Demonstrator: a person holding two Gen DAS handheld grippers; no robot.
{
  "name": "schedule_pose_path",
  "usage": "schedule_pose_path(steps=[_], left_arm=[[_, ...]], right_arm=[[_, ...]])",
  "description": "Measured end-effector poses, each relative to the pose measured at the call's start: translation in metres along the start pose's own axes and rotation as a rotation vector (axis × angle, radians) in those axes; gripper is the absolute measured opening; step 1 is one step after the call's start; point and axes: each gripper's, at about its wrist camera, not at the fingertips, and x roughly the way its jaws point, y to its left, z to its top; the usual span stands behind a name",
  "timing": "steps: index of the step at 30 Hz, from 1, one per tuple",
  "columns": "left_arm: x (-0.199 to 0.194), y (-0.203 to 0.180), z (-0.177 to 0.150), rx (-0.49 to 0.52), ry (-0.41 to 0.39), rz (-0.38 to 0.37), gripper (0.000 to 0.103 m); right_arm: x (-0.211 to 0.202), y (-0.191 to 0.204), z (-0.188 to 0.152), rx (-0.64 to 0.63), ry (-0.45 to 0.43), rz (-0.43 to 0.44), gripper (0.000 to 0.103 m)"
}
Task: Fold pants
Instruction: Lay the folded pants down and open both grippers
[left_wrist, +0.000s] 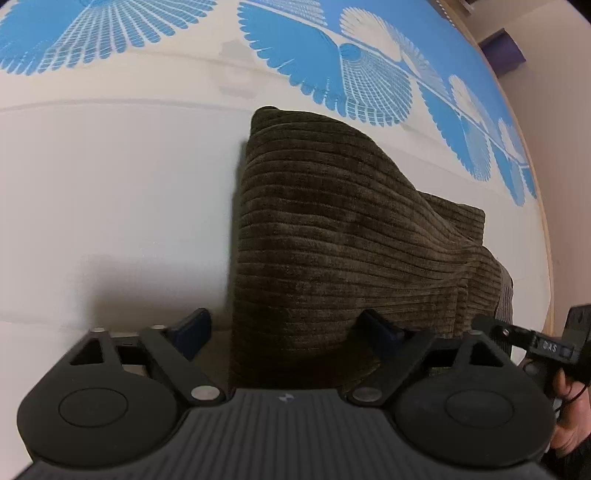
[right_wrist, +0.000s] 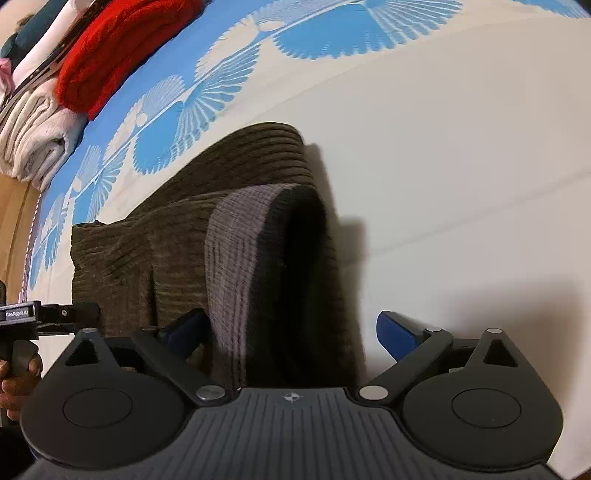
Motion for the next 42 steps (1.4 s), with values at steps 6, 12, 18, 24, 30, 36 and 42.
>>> schedule_pose_path(steps=[6,12,18,24,30,36,42], left_arm=[[-0.009,-0.01,0.01,0.077,-0.08,-0.024,0.043],[-0.054,-0.016,0.038,0.127,-0.306,-0.015,0.035],[-0.093,-0.013,0.071,0.155,-0.56,0.008,0.036],[-0.09,0.015,0.104,0.006,-0.681,0.225,0.057],[-0.076,0.011,0.106,0.066,-0.565,0.148,0.048],[-0.013,0.003,0.094,0.197,-0.311,0.285,0.052],[-0.043,-0.021,0.077,0.228,-0.442,0.332,0.067]], right_arm=[[-0.001,0.012,0.011,-0.041,-0.048,0.017,0.06],[-0.011,0.031,0.044,-0.063,-0.198,0.151,0.048],[-0.017,0.076,0.089,-0.194,-0.397,0.226,0.047],[0.019,0.107,0.135,-0.215,-0.486,0.055,0.075],[0.032,0.108,0.141,-0.241,-0.462,-0.046,0.069],[0.072,0.099,0.137,-0.297,-0.22,-0.183,0.078],[0.055,0.095,0.133,-0.193,-0.271,-0.171,0.079]])
